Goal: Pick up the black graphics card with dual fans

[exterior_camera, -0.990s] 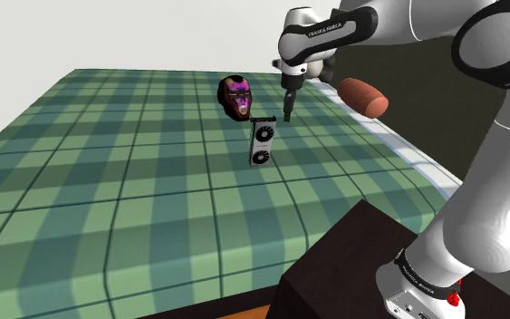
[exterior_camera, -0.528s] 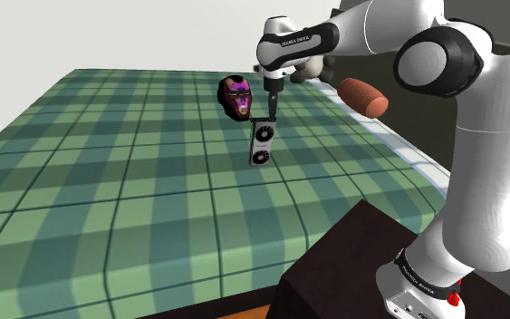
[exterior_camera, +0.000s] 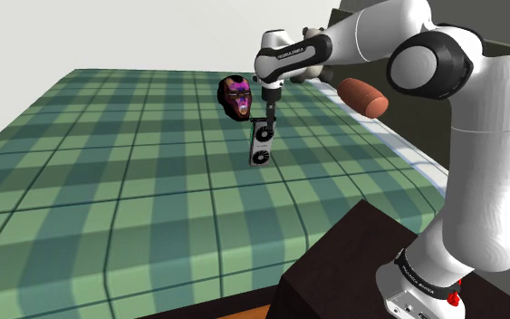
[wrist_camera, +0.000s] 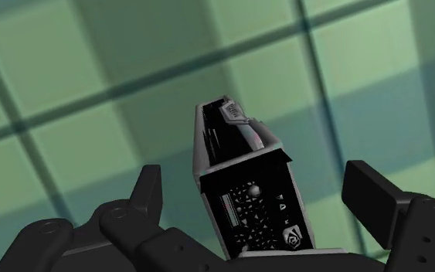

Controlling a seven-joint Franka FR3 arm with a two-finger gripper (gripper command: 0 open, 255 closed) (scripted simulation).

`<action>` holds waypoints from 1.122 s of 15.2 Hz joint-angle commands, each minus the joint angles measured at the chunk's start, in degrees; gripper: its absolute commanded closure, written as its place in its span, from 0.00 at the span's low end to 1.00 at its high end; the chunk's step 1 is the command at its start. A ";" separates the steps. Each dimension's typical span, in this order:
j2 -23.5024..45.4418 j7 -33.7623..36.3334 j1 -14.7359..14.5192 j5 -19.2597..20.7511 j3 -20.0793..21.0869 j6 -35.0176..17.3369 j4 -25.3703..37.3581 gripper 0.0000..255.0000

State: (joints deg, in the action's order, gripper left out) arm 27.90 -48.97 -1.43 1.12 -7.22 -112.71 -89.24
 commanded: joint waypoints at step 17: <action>-1.57 -0.22 0.00 0.12 -0.11 4.40 2.88 1.00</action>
State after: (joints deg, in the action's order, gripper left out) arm 26.53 -49.20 -1.40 1.22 -7.33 -109.00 -86.95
